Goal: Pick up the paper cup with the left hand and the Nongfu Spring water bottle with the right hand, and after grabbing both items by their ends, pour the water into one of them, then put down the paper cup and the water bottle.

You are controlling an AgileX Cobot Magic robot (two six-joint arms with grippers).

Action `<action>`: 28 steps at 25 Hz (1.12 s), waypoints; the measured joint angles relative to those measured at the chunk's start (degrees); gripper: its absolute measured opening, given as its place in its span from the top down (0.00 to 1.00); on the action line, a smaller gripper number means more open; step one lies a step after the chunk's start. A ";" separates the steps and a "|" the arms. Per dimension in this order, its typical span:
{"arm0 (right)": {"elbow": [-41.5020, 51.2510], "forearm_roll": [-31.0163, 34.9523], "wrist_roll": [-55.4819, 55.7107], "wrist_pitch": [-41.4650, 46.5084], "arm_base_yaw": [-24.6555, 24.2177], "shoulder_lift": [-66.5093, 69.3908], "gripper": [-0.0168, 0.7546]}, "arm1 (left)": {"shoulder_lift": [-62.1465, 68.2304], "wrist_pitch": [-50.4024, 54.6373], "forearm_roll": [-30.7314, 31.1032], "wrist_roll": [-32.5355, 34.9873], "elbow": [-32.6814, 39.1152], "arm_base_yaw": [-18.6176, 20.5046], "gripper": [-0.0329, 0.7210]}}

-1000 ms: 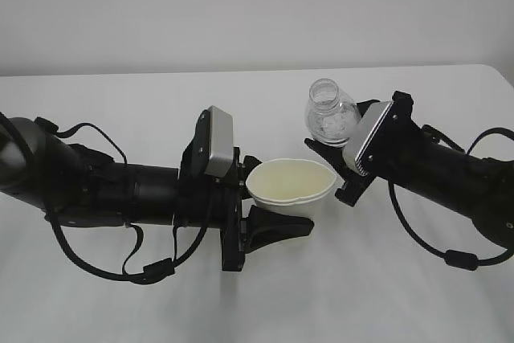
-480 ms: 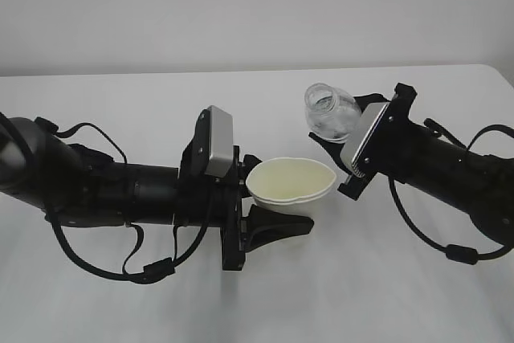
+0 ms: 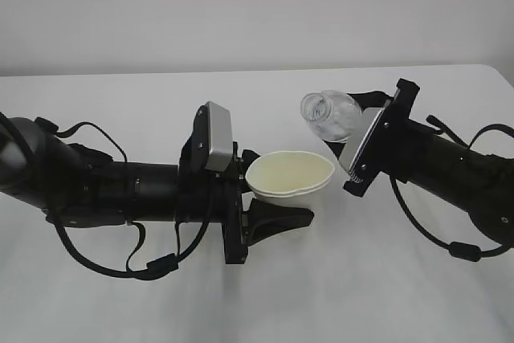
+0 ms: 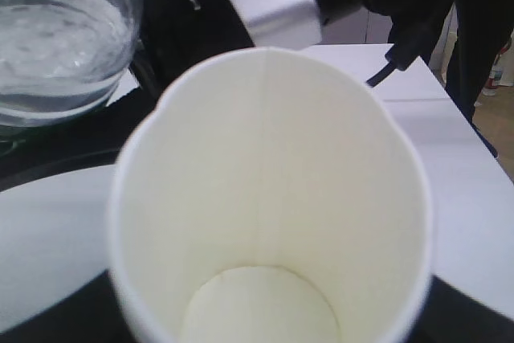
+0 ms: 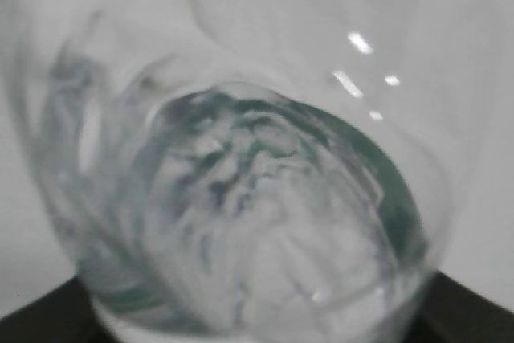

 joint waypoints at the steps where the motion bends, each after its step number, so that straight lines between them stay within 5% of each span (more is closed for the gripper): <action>1: 0.00 0.12 -0.78 0.00 0.00 0.00 0.38 | 0.00 0.00 -0.13 0.02 0.00 0.00 0.41; 28: -1.21 2.19 -9.67 0.12 0.00 -3.05 0.38 | 0.00 2.02 -1.95 0.02 0.00 0.00 0.41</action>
